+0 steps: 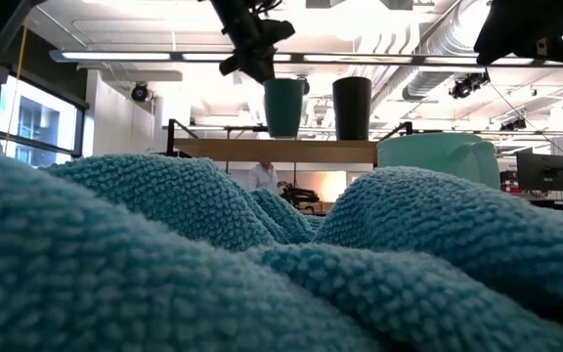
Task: Stack small to large cups/mugs on shelf
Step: Put the green cup on the shelf
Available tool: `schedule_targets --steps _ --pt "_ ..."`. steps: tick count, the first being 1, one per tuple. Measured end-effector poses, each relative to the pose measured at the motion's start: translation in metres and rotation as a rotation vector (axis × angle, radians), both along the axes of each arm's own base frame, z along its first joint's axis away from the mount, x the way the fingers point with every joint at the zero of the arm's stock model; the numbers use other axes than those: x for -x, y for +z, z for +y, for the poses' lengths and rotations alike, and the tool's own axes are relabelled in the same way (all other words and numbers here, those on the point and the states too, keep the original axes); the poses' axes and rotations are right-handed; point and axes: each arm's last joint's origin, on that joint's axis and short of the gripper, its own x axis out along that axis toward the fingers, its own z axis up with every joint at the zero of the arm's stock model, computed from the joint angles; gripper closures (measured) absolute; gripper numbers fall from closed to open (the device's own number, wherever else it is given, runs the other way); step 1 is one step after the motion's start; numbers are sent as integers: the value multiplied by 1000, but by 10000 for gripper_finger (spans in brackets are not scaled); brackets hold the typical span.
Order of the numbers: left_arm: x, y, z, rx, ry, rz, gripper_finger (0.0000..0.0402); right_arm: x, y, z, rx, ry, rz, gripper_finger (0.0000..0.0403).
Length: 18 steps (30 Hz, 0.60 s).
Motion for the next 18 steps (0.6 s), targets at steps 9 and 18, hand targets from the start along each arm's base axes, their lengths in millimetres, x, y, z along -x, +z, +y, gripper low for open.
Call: schedule_targets --steps 9,18 --pt "4 -1 7 5 13 -8 401 0 0 0 -1 1 1 353" --pt "9 -2 13 34 15 -16 401 0 0 0 -1 1 1 353"
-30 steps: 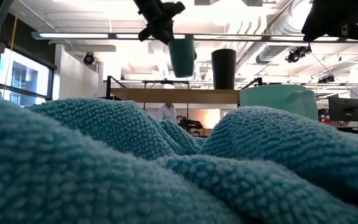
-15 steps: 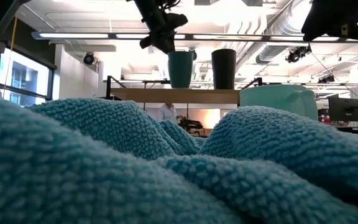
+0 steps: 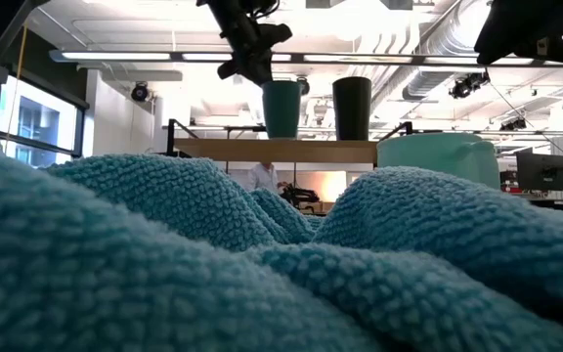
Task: Stack small to large cups/mugs on shelf
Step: Put the green cup on the shelf
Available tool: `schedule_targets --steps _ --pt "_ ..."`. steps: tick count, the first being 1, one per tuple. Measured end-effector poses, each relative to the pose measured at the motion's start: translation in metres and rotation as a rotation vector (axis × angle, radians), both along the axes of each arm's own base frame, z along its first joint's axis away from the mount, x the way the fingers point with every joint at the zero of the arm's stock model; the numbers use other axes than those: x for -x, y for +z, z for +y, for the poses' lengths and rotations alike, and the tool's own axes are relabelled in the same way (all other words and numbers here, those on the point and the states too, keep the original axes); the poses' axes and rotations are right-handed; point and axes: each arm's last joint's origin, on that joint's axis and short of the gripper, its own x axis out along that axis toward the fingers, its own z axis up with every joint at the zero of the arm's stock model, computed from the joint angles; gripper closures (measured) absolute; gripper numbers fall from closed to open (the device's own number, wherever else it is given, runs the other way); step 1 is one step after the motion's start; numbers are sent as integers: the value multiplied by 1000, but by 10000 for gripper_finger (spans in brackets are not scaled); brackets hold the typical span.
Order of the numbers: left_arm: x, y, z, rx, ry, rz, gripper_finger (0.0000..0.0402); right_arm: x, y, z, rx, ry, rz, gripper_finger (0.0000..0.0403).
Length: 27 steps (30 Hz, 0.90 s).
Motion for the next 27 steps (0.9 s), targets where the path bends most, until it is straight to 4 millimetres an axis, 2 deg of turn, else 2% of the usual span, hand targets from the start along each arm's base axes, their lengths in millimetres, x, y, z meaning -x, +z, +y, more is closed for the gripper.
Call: schedule_targets --steps 27 --pt "1 -3 3 38 0 -15 402 0 0 0 -6 -7 -2 353"
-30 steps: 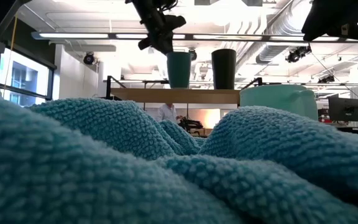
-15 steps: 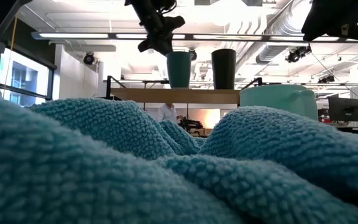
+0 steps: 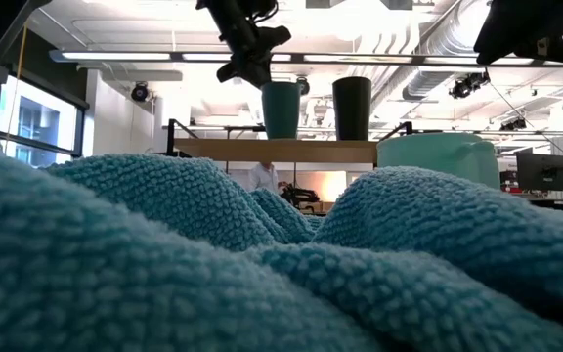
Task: Stack small to large cups/mugs on shelf
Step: Put the green cup on the shelf
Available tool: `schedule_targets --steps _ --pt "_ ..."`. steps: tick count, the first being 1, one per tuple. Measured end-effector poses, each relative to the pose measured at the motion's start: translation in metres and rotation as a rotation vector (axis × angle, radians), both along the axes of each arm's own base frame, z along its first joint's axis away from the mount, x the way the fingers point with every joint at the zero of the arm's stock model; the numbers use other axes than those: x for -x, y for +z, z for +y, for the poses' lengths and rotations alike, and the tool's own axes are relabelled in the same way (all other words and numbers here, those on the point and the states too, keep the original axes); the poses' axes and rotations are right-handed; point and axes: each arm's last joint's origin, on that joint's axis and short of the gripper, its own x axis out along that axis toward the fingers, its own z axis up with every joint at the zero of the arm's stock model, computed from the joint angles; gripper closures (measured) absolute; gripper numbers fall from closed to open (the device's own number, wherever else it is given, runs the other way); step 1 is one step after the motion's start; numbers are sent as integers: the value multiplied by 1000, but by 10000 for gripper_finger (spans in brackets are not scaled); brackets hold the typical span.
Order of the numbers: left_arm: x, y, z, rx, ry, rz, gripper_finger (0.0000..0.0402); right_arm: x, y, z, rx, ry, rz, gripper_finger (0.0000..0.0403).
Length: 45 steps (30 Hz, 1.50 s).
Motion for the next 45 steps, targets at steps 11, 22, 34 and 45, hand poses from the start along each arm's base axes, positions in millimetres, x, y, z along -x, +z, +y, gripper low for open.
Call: schedule_targets --steps 11,22,34,45 --pt "-1 1 1 -8 3 -12 402 0 0 0 0 0 0 353" --pt "-4 -12 6 35 7 19 401 0 0 0 -3 0 -5 353" --pt "-6 -13 7 33 3 15 402 0 0 0 -1 1 -5 353" --pt "-7 -12 8 13 -13 9 387 0 0 0 -2 0 -5 353"
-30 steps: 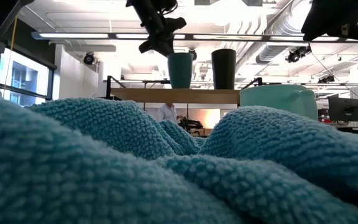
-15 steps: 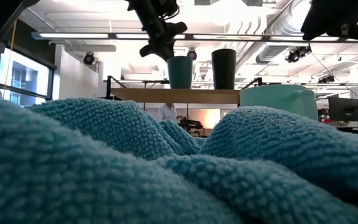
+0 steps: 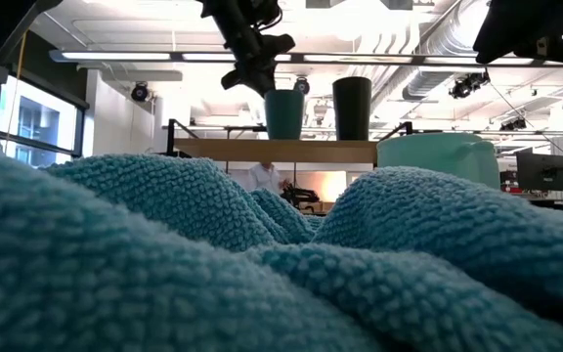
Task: Stack small to large cups/mugs on shelf
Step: Put the green cup on the shelf, then put the blue mug on the shelf
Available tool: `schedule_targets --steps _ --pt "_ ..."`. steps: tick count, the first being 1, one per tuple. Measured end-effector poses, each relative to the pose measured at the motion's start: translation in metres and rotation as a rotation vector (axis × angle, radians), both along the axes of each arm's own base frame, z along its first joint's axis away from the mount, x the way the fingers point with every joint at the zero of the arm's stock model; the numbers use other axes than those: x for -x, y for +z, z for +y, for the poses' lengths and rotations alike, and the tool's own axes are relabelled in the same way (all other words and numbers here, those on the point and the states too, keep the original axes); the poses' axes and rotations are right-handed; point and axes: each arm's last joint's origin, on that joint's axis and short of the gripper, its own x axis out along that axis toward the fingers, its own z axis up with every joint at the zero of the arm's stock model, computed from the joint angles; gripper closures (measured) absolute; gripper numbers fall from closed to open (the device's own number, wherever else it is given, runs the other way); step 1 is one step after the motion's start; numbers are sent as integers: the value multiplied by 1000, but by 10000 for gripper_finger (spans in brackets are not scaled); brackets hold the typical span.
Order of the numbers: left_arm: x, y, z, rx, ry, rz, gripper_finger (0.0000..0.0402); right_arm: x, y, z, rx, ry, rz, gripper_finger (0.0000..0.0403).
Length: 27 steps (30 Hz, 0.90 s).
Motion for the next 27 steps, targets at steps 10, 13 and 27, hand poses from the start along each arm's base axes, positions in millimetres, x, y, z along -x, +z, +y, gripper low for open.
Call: schedule_targets --steps 10,13,27 --pt "0 0 0 3 -2 0 378 0 0 0 0 0 0 353" --pt "0 0 0 6 -4 -2 376 0 0 0 0 0 0 353" --pt "0 0 0 2 0 2 314 0 0 0 -2 2 1 353"
